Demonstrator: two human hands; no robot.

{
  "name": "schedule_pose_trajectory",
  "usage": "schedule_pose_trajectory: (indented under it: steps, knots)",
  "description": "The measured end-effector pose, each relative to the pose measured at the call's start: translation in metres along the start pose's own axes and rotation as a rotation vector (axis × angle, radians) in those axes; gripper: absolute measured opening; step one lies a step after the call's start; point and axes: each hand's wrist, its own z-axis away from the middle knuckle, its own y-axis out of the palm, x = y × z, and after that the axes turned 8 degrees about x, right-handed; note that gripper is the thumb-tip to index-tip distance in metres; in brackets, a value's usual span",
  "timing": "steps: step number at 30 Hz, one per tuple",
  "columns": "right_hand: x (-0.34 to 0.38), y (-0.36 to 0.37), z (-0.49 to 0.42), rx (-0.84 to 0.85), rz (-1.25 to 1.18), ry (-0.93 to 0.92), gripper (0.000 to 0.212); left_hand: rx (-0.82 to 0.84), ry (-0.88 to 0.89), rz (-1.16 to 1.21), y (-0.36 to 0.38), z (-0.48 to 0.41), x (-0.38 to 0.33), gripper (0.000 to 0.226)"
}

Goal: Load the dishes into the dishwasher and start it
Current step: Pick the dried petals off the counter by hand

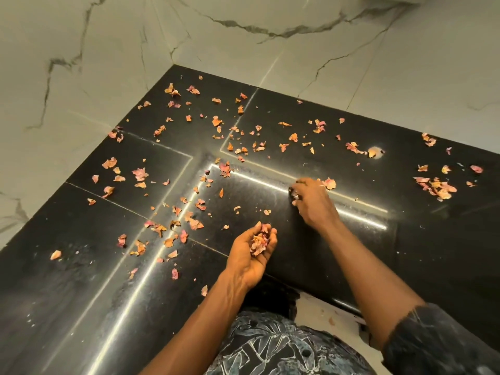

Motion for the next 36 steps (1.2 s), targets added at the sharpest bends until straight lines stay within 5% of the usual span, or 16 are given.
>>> schedule_pose_trajectory:
  steps: [7, 14, 22, 27, 32, 36]
  knots:
    - [-0.003, 0.018, 0.037, -0.061, 0.079, -0.066, 0.019, 0.022, 0.033, 0.024, -0.003, -0.001, -0.006, 0.019]
    - [0.009, -0.018, 0.051, -0.150, -0.453, 0.223, 0.019, 0.041, 0.049, 0.021, -0.007, -0.008, -0.005, 0.014]
    - [0.102, -0.017, 0.093, 0.001, -0.373, -0.194, 0.020, 0.068, 0.095, -0.039, -0.014, -0.025, -0.003, 0.027]
    - [0.109, -0.018, 0.092, -0.003, -0.285, -0.282, 0.021, 0.073, 0.100, 0.038, -0.018, -0.022, -0.008, 0.027]
    - [0.053, -0.027, 0.058, -0.121, -0.491, 0.025, 0.018, 0.067, 0.097, 0.107, -0.017, -0.014, -0.019, 0.021]
    - [0.003, -0.012, 0.050, -0.029, -0.141, 0.323, 0.014, 0.116, 0.176, 0.142, -0.021, -0.009, -0.037, 0.014]
